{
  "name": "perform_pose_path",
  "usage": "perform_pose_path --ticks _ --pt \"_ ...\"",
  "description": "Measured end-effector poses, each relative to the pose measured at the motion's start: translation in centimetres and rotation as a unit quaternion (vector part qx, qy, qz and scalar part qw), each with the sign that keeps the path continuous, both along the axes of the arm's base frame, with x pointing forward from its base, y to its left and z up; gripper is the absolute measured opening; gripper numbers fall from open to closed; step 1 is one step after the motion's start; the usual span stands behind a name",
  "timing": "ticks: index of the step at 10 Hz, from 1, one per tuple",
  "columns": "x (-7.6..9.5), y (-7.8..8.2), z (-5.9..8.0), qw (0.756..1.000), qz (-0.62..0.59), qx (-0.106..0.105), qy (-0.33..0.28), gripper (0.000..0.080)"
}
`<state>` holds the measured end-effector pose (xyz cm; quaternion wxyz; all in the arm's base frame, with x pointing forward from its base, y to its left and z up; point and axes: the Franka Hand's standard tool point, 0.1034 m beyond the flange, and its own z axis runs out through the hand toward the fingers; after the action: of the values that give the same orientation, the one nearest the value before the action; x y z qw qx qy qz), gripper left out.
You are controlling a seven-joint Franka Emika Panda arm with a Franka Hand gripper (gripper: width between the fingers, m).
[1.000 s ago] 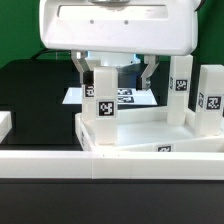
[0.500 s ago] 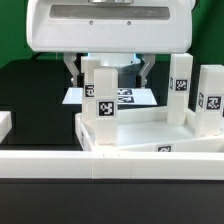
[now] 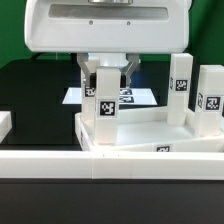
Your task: Assemble desk
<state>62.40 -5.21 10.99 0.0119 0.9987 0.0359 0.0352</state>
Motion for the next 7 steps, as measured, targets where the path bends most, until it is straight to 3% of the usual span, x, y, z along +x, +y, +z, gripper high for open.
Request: perform_pose_path --ticks 3,7 --pt "-0.02 -0.04 -0.01 1.000 -0.019 0.002 0.000 0.0289" --pt "-0.10 -0.42 -0.08 0.980 -0.200 0.019 -0.003 0.0291"
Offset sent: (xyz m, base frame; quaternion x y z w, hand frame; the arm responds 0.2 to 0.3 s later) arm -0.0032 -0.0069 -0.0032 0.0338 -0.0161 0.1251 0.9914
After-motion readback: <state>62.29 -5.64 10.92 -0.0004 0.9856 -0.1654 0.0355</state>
